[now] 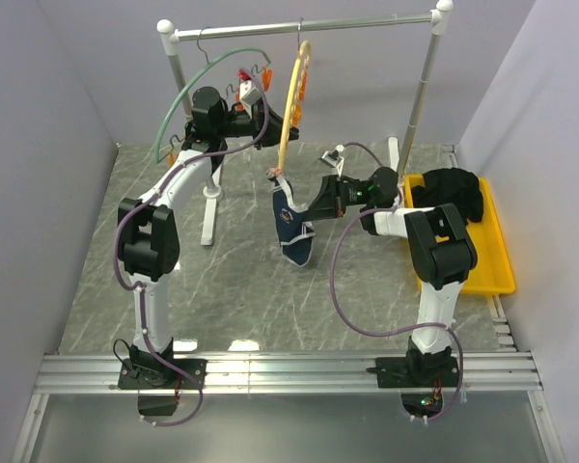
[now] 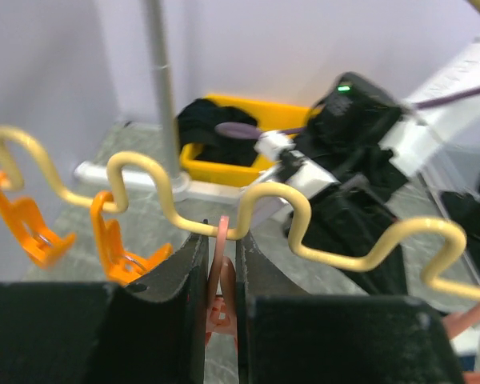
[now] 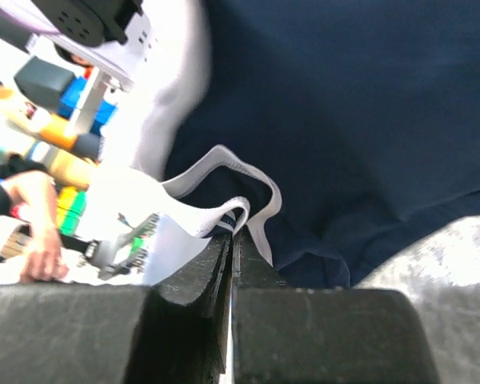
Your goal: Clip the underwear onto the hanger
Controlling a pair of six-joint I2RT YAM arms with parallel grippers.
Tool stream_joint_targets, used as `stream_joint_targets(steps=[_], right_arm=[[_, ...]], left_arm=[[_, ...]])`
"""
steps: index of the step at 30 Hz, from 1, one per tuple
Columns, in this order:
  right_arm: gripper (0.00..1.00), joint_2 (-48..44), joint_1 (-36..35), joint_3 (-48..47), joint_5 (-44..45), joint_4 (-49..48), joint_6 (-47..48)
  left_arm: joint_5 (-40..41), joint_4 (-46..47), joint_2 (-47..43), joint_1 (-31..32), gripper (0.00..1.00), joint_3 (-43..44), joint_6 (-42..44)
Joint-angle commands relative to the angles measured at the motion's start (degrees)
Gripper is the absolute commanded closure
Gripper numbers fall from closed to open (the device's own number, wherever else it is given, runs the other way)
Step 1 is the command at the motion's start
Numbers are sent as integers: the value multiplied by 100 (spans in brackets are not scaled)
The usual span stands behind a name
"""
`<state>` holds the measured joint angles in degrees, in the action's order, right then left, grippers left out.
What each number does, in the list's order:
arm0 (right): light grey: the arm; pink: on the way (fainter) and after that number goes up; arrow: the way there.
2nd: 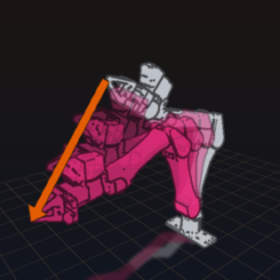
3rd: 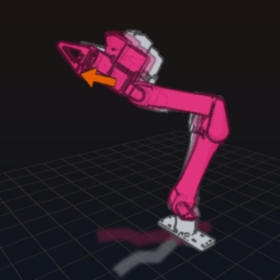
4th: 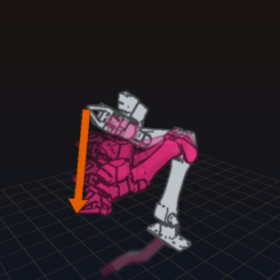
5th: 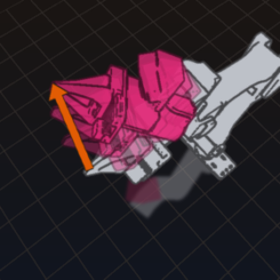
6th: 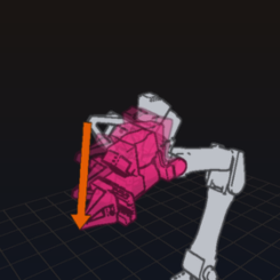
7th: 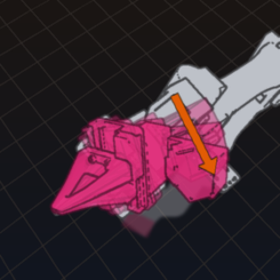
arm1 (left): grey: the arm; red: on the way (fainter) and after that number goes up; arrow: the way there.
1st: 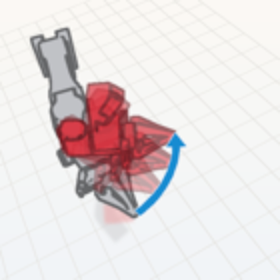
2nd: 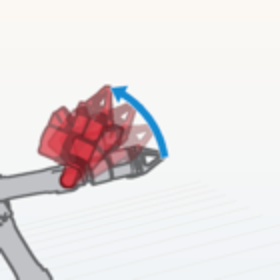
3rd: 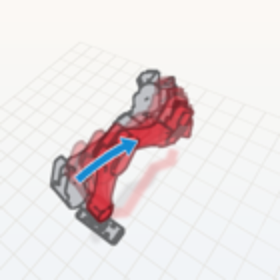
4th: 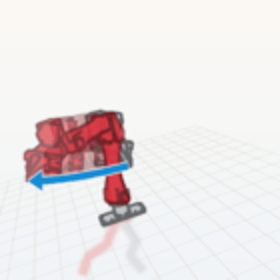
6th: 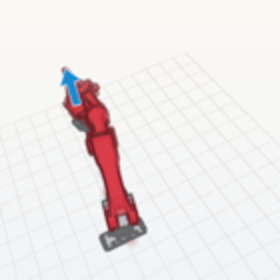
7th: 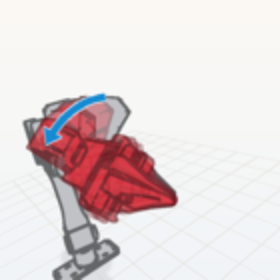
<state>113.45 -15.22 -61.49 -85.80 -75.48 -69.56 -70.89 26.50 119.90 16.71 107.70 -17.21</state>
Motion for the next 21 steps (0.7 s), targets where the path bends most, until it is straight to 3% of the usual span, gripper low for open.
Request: stream_joint_targets(steps=[1, 10, 13, 15, 16, 18, 19, 20, 21], right_arm=[[100, -367, 151, 67, -684, -2559, -620], [100, -359, 591, -213, -350, -2559, -1832], [100, -280, 599, -450, -34, -2463, -2333], [100, -314, 582, -504, 159, -1895, -1941], [100, -436, 599, -504, 273, -551, -1521], [100, -682, 670, -626, 598, 2023, 1108], [100, -936, 687, -1384, 1661, 6458, 2686], [100, -939, 557, -1992, 2246, 8294, 5512], [100, -939, 469, -2259, 2469, 8800, 5923]], left_arm=[[954, -848, -344, 25, 100, 93, 754], [1666, -963, -555, 43, 100, -223, 799], [1457, -805, -520, 34, 100, -214, 527], [1026, -463, -468, 25, 100, -232, 106], [894, -322, -458, 17, 100, -249, -61], [595, 3, -423, -1, 100, -276, -457], [498, 100, -388, -10, 100, -267, -598], [454, 197, -362, -27, 100, -276, -808], [419, 258, -362, -27, 100, -276, -836]])
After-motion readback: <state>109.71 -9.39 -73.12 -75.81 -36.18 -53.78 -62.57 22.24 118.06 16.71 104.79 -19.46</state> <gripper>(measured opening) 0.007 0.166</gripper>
